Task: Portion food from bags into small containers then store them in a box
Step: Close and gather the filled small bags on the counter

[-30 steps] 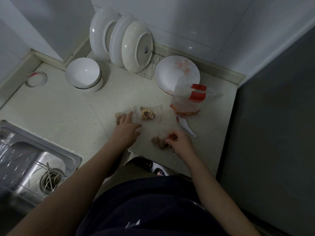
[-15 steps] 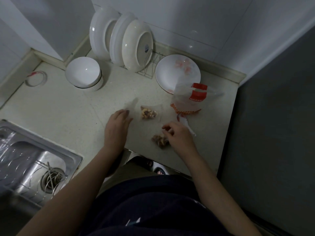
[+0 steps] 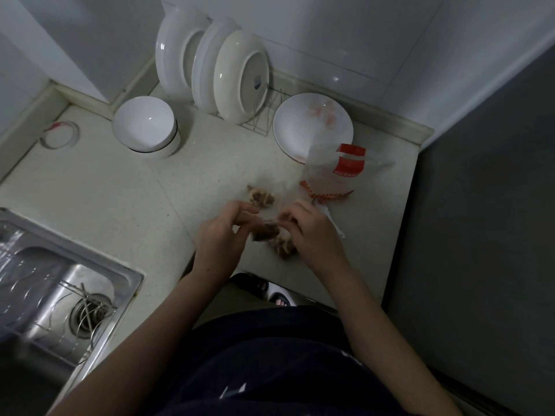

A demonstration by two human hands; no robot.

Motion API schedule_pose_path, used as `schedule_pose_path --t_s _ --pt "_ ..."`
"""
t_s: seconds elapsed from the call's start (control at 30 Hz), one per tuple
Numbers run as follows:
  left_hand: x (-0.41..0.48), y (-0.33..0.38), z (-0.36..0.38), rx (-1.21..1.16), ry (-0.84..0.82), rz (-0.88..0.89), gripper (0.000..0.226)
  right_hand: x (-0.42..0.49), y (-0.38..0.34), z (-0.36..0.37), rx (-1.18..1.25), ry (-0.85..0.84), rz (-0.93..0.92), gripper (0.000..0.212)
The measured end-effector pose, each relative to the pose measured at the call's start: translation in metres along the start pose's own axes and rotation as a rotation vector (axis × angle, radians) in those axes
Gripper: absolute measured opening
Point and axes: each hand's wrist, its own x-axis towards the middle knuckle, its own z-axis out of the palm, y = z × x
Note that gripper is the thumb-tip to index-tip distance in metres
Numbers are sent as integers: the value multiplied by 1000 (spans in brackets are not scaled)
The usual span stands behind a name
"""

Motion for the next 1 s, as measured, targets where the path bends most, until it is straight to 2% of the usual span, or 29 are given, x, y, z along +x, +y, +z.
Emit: schedule_pose_path --t_s 0.2,0.3,0.63,0.8,1.0 --pt "2 -2 0 42 -49 -13 5 -1 -1 0 9 12 14 3" --pt "0 0 -1 83 -50 -7 2 -2 -2 0 -18 30 7 9" --pt "0 5 -1 264 -91 36 8 -4 -6 -1 -206 83 -22 5" --pt "0 6 0 266 -126 52 15 -5 -5 0 -260 92 -3 11" --pt "-1 11 0 249 -122 96 7 -4 -2 -3 -229 99 42 11"
